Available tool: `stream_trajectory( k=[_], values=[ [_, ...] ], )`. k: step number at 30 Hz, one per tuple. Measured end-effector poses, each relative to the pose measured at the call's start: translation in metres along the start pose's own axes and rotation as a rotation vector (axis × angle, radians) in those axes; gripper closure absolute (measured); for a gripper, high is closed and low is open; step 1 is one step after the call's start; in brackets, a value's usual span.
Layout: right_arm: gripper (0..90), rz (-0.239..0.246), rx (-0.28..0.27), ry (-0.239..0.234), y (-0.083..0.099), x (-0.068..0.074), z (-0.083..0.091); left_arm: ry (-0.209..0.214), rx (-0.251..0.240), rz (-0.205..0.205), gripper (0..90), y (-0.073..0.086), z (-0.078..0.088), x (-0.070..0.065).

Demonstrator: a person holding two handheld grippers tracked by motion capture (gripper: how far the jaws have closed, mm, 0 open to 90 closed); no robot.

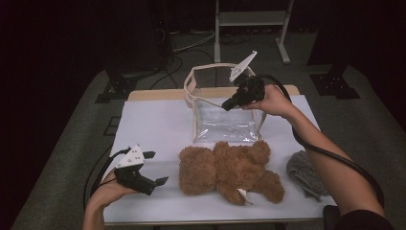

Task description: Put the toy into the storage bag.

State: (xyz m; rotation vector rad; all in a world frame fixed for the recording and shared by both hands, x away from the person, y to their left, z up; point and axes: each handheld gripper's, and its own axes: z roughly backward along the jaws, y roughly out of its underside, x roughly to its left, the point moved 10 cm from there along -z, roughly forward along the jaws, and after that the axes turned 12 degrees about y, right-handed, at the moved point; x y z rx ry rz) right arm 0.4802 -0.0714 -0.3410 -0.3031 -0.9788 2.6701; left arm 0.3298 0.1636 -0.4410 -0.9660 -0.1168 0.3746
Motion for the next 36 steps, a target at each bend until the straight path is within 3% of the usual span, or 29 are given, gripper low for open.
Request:
stream_trajectory(
  k=[10, 24, 29, 32, 34, 36],
  values=[
    [87.8, 0.009, -0.010, -0.040, 0.002, 0.027, 0.005, 0.007, -0.003, 0.002, 3.0, 0.000, 0.000, -0.001],
    [87.8, 0.018, -0.020, -0.070, 0.002, 0.051, 0.008, 0.009, -0.012, 0.004, 3.1, -0.001, 0.002, -0.001],
    [87.7, 0.014, -0.014, -0.059, 0.002, 0.051, 0.007, 0.007, -0.015, 0.002, 3.1, -0.001, 0.003, -0.002],
    [87.1, -0.012, -0.018, -0.045, 0.004, 0.046, 0.007, 0.007, -0.009, 0.003, 3.1, 0.000, 0.003, -0.001],
    [85.4, -0.031, -0.030, -0.034, 0.004, 0.043, 0.008, 0.008, -0.015, 0.004, 3.1, 0.000, 0.003, -0.001],
    [70.5, -0.046, -0.033, -0.030, 0.005, 0.042, 0.008, 0.007, -0.013, 0.006, 3.1, 0.000, 0.002, -0.001]
  ],
)
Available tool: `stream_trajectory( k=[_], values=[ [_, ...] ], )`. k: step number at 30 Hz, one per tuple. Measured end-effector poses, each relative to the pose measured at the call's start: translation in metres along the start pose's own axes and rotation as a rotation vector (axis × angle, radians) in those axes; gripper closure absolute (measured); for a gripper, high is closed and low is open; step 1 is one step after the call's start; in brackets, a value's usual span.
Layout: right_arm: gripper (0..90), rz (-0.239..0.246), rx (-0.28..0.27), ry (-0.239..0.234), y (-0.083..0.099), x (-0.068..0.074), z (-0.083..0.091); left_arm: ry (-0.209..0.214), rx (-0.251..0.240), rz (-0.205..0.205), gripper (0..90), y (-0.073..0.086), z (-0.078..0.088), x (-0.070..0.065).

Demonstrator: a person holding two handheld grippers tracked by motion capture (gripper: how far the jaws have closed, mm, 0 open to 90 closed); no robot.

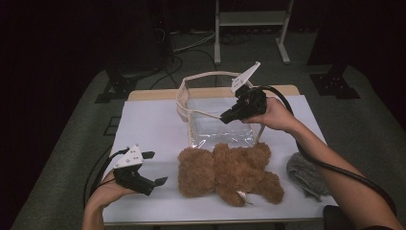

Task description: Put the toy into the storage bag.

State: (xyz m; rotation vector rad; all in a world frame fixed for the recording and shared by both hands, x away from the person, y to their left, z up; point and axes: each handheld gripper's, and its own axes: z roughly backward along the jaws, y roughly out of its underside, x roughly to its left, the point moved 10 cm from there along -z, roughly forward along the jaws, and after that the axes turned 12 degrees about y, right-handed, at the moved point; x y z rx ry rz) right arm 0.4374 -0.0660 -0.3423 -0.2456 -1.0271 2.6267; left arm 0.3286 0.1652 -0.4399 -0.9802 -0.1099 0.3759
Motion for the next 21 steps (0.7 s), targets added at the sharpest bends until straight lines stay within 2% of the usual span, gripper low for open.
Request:
stream_trajectory(
  k=[2, 6, 11, 16, 21],
  values=[
    [70.0, -0.014, -0.011, -0.012, 0.000, -0.001, 0.002, 0.003, -0.003, 0.000, 3.1, 0.000, -0.001, 0.000],
    [56.1, -0.020, -0.038, 0.007, -0.002, -0.001, 0.010, 0.001, -0.002, -0.004, 3.1, 0.000, -0.001, 0.000],
    [43.8, -0.024, -0.090, 0.017, -0.010, 0.002, 0.024, -0.003, -0.002, -0.006, 3.1, 0.000, 0.000, 0.001],
    [36.1, 0.001, -0.133, 0.012, -0.015, 0.013, 0.037, -0.008, -0.005, -0.002, 3.1, 0.001, 0.002, 0.002],
    [30.3, 0.031, -0.164, -0.003, -0.013, 0.032, 0.042, -0.011, -0.008, 0.012, 3.1, 0.004, 0.002, 0.003]
  ],
)
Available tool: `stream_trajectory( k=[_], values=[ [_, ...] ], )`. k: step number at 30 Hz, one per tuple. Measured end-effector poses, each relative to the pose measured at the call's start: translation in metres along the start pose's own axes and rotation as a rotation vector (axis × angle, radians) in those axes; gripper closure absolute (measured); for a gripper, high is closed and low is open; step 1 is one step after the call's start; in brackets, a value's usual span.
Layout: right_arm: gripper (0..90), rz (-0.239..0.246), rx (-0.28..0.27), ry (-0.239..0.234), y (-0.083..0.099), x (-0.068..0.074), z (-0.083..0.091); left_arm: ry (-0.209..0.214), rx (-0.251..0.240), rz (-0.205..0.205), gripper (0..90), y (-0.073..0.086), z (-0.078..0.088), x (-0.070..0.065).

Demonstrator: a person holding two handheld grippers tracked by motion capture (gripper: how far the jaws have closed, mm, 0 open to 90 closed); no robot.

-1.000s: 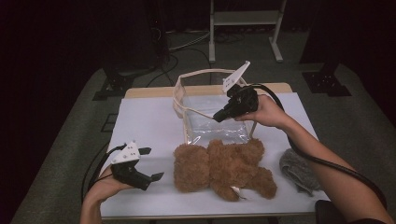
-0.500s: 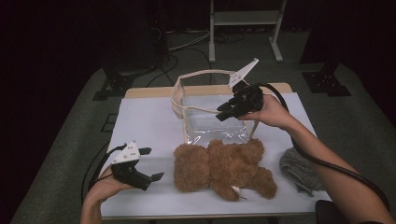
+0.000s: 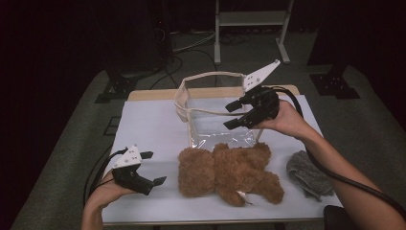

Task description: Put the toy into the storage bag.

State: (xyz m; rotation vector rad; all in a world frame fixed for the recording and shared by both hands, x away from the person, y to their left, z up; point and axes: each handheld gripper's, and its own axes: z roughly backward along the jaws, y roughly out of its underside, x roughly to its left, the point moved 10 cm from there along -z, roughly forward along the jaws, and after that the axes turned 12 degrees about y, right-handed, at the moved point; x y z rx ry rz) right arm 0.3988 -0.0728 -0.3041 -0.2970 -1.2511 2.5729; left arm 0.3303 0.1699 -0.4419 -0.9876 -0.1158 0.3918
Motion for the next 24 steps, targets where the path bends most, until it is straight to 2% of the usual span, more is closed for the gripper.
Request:
stream_trajectory(
  k=[7, 12, 16, 24],
  values=[
    [24.5, 0.038, 0.004, -0.055, 0.015, 0.033, -0.006, -0.004, 0.008, 0.010, 3.1, 0.003, 0.000, 0.002],
    [21.2, 0.066, 0.063, -0.072, 0.037, 0.051, -0.024, -0.007, 0.005, 0.017, 3.1, 0.004, 0.001, 0.004],
    [20.3, 0.078, 0.091, -0.075, 0.053, 0.057, -0.038, -0.011, 0.002, 0.023, 3.0, 0.006, 0.002, 0.005],
    [18.3, 0.055, 0.144, -0.052, 0.085, 0.059, -0.056, -0.015, 0.000, 0.022, 3.1, 0.005, 0.003, 0.005]
  ],
)
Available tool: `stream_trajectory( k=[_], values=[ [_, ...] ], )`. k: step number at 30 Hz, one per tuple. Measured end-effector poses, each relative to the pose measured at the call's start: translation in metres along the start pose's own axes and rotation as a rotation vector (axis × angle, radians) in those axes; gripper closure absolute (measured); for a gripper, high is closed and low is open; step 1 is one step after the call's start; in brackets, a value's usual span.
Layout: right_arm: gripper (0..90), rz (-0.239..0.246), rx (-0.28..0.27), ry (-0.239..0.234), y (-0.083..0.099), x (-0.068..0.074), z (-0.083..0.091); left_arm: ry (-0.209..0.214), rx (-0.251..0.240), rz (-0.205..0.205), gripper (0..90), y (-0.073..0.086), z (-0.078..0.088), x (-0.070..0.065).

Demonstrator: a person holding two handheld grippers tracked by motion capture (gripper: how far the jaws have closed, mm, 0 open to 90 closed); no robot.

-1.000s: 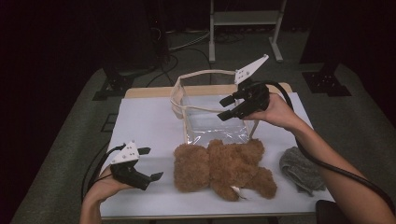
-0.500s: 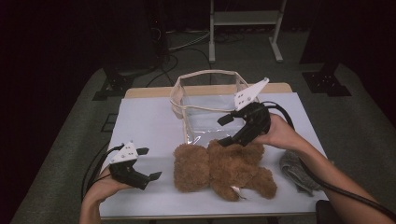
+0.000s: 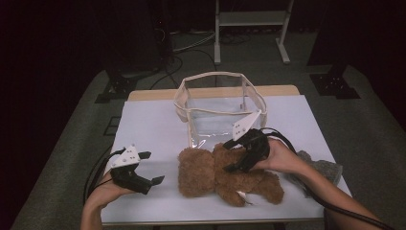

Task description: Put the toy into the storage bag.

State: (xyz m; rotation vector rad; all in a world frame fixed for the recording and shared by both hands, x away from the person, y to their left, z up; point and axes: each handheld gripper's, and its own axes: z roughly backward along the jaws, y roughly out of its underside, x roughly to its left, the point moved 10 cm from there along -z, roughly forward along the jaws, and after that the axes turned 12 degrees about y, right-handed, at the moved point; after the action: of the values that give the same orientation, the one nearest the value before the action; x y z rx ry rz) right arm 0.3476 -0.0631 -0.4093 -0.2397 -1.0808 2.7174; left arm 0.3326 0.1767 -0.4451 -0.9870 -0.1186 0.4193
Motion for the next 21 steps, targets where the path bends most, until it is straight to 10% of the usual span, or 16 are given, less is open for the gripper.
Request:
stream_trajectory(
  k=[21],
  values=[
    [11.4, 0.078, 0.073, 0.094, 0.032, 0.003, -0.024, -0.003, -0.003, 0.006, 3.0, 0.002, 0.002, 0.002]
  ],
)
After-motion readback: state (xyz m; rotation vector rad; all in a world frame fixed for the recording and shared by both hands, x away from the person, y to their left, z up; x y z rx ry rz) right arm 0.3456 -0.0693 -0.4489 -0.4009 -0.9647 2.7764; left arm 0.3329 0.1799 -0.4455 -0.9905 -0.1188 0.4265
